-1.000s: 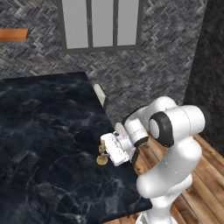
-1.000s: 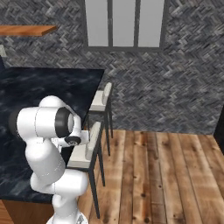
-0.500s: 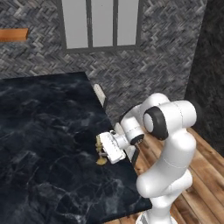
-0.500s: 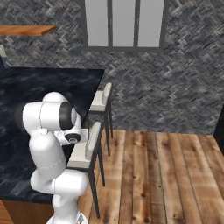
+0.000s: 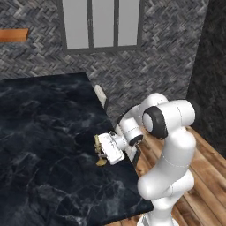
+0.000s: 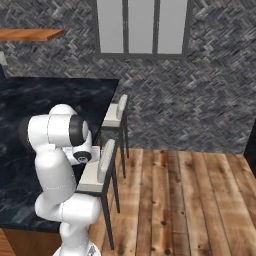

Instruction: Get the candle and the liquor from the cabinet and move them to the dining counter.

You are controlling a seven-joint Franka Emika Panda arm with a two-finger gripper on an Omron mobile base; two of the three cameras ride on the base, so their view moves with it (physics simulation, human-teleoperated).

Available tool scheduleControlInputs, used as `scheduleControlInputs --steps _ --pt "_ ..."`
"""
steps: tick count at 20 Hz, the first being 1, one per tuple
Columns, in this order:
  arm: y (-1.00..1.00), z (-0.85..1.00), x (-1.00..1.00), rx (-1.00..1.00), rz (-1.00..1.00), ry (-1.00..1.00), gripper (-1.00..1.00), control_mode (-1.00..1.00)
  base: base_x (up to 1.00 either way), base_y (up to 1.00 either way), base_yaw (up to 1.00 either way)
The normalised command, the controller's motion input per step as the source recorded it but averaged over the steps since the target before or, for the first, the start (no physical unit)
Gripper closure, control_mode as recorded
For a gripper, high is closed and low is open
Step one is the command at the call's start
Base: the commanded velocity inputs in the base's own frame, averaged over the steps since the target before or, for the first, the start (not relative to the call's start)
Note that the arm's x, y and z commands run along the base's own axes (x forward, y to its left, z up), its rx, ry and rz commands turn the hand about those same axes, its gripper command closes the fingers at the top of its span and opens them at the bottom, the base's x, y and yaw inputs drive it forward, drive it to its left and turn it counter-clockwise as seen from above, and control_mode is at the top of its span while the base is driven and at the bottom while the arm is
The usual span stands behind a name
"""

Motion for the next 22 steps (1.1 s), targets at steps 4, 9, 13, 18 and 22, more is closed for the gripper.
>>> scheduleControlInputs --steps 4,9,13,18,22 --pt "-0.01 -0.05 -0.12 0.00 0.00 -0.04 -1.00 -1.00 0.00 0.00 0.00" --pt "-0.17 0.08 -0.21 0.00 -0.01 -0.04 -1.00 -1.00 0.00 0.00 0.00" --pt "-0.22 0.15 -0.19 0.00 -0.03 -0.01 -1.00 -1.00 0.00 0.00 0.00" --pt "-0.28 0.19 -0.13 0.00 -0.06 0.00 -1.00 -1.00 0.00 0.00 0.00" --pt "-0.34 0.33 -0.04 0.00 -0.10 0.00 -1.00 -1.00 0.00 0.00 0.00"
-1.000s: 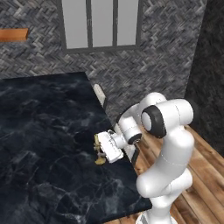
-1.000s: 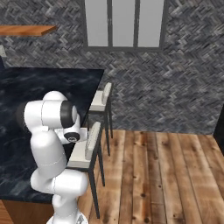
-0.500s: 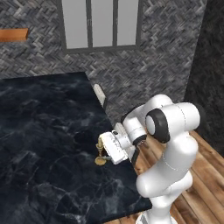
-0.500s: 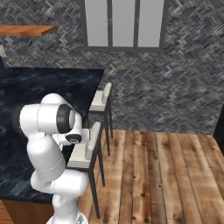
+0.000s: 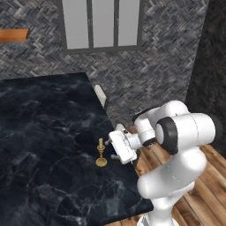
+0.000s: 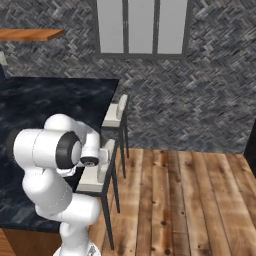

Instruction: Get the candle and the liquor from the cabinet and move them to the dining counter.

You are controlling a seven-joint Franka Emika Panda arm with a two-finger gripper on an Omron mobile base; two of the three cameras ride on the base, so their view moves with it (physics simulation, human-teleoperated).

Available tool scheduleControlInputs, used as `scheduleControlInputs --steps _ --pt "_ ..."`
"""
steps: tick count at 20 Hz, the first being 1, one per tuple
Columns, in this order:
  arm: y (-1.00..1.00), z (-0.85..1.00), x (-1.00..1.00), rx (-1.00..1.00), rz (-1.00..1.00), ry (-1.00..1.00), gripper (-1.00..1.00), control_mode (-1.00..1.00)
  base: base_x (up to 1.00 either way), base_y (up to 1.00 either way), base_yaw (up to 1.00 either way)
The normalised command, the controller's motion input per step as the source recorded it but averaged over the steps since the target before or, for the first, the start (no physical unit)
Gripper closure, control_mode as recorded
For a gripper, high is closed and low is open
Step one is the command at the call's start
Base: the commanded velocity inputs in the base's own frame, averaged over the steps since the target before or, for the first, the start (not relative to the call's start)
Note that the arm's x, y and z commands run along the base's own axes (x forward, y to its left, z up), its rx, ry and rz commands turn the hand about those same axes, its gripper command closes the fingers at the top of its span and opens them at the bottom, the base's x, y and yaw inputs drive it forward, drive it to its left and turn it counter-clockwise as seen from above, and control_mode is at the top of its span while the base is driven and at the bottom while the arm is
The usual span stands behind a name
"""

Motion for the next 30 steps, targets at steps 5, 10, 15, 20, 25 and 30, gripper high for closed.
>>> scheduleControlInputs --steps 5,10,15,20,25,30 --pt "-0.37 0.24 -0.19 0.00 -0.13 0.00 -1.00 -1.00 0.00 0.00 0.00" --pt "-0.37 0.15 -0.71 0.04 -0.21 0.00 -1.00 -1.00 0.00 0.00 0.00" --pt "-0.25 0.31 -0.93 0.04 -0.24 0.00 -1.00 -1.00 0.00 0.00 0.00" --pt "-0.37 0.50 -0.87 0.01 -0.31 0.01 -1.00 -1.00 0.00 0.00 0.00" --pt "-0.38 0.58 -0.74 0.00 -0.35 0.07 -1.00 -1.00 0.00 0.00 0.00" --pt "-0.26 0.52 -0.68 0.00 -0.38 0.10 -1.00 -1.00 0.00 0.00 0.00"
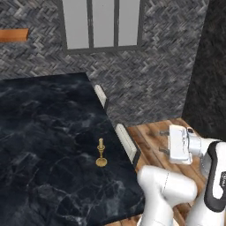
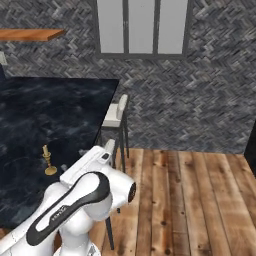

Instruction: Get the candle and the liquor from the cabinet and move them to the dining counter.

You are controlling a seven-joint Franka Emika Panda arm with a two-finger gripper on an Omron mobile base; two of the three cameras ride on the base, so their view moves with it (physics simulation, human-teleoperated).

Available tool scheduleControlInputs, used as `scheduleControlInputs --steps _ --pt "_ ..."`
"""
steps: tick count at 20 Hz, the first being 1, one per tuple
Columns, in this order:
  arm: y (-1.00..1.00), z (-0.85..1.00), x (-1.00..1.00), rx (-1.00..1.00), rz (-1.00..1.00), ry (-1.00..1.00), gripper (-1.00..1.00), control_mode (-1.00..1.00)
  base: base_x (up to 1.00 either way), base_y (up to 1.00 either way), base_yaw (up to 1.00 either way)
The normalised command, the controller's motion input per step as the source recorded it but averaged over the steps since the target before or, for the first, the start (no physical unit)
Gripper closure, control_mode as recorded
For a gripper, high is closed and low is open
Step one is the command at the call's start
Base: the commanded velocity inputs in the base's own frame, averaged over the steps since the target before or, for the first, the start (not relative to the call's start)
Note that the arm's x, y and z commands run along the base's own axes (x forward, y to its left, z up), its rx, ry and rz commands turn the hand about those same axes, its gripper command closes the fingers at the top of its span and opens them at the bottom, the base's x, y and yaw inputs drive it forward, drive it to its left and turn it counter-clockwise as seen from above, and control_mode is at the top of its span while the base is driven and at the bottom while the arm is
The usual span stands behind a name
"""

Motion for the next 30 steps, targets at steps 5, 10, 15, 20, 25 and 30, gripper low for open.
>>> scheduleControlInputs --steps 5,10,15,20,25,30 --pt "-0.08 0.40 -0.58 0.00 -0.42 0.19 -1.00 -1.00 0.00 0.00 0.00" --pt "-0.06 0.41 -0.45 0.00 -0.41 0.25 -1.00 -1.00 0.00 0.00 0.00" --pt "-0.01 0.43 -0.29 -0.06 -0.35 0.33 -1.00 -1.00 0.00 0.00 0.00" --pt "0.00 0.54 -0.14 -0.10 -0.32 0.33 -1.00 -1.00 0.00 0.00 0.00" --pt "0.06 0.32 -0.08 -0.09 -0.30 0.26 -1.00 -1.00 0.00 0.00 0.00" --pt "0.23 0.00 0.00 -0.05 -0.20 0.05 -1.00 -1.00 0.00 0.00 0.00"
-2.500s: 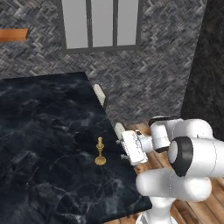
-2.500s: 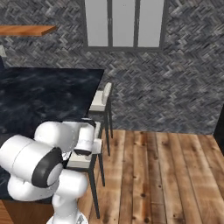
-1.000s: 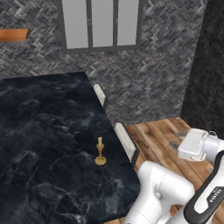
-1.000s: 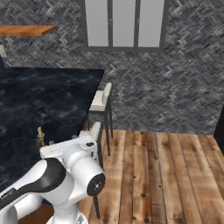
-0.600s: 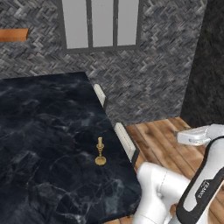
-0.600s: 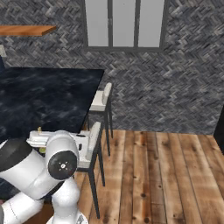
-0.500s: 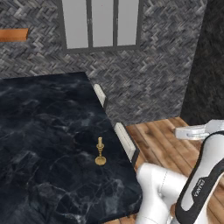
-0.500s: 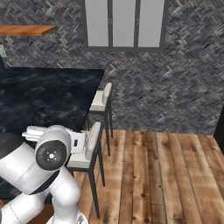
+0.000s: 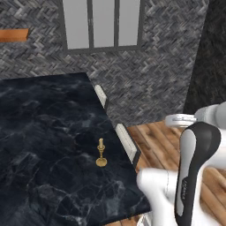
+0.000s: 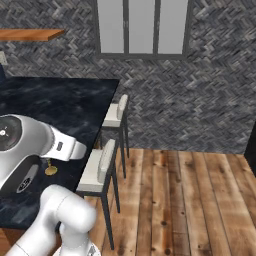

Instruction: Get the candle and the liquor from the cabinet and move them to the dining counter.

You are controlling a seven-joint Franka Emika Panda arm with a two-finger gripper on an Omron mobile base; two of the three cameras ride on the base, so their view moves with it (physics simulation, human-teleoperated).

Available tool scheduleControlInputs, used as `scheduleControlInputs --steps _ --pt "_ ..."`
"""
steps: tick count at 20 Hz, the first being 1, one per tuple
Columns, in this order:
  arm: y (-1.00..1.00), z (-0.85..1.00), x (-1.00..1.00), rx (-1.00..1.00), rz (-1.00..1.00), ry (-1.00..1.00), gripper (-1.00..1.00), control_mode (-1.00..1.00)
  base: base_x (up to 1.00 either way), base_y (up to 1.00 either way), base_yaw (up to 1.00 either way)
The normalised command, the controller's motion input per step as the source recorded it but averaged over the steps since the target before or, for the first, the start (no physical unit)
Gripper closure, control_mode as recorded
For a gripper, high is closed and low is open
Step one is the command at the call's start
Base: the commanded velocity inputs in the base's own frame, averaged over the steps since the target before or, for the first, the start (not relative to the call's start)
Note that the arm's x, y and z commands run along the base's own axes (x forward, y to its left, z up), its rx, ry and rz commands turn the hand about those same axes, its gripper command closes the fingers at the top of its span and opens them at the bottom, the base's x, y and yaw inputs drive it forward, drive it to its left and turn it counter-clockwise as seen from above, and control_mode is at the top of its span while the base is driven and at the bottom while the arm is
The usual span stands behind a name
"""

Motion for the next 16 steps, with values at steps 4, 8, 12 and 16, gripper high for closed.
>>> scheduleControlInputs --steps 4,8,12,16 --pt "0.00 0.00 0.00 0.00 -0.01 0.00 -1.00 -1.00 0.00 0.00 0.00" --pt "0.00 0.00 -0.02 0.00 0.00 0.00 -1.00 -1.00 0.00 0.00 0.00" --pt "-0.10 -0.08 -0.57 0.01 -0.02 -0.04 -1.00 -1.00 0.00 0.00 0.00" --pt "-0.11 -0.11 -0.43 0.02 -0.04 -0.03 -1.00 1.00 -0.50 -0.16 -0.05"
